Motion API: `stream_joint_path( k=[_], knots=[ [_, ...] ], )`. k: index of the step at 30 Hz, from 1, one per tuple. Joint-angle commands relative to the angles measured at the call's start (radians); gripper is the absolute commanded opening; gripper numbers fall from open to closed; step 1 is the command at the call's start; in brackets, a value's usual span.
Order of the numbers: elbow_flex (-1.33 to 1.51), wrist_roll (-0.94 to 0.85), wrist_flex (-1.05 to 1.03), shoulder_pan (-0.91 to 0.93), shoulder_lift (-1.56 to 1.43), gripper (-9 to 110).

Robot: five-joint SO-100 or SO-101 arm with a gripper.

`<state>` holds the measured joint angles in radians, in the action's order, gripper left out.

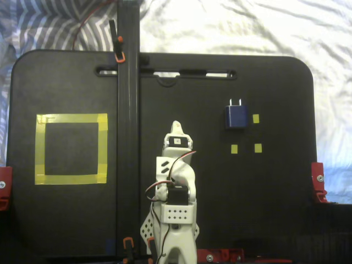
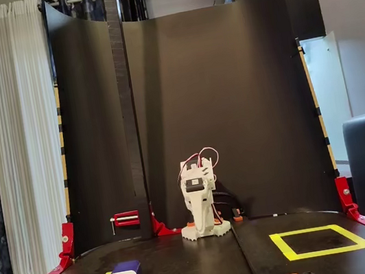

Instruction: Grasp a block and put it in the designated area.

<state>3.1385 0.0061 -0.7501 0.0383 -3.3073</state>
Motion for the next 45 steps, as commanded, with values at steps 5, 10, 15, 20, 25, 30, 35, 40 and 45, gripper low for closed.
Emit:
stream_joint_path(
  k=[5,10,15,20,25,30,35,40,45],
  knots=[
    [-0.043,-0.048,0.057,0.005,0.008,0],
    [-0.181,-0.138,0.054,0.021,0.130,0],
    [-0.373,-0.307,0.052,0.046,0.318,0],
    [-0.561,-0.569,0.014,0.060,0.514,0],
    [-0.723,-0.802,-0.040,0.087,0.684,0],
    [-0.910,-1.075,-0.173,0.120,0.877,0],
    [-1.066,-1.333,-0.302,0.166,1.057,0],
    [-1.180,-1.540,-0.414,0.222,1.209,0],
    [-1.289,-1.715,-0.492,0.293,1.348,0]
  ],
)
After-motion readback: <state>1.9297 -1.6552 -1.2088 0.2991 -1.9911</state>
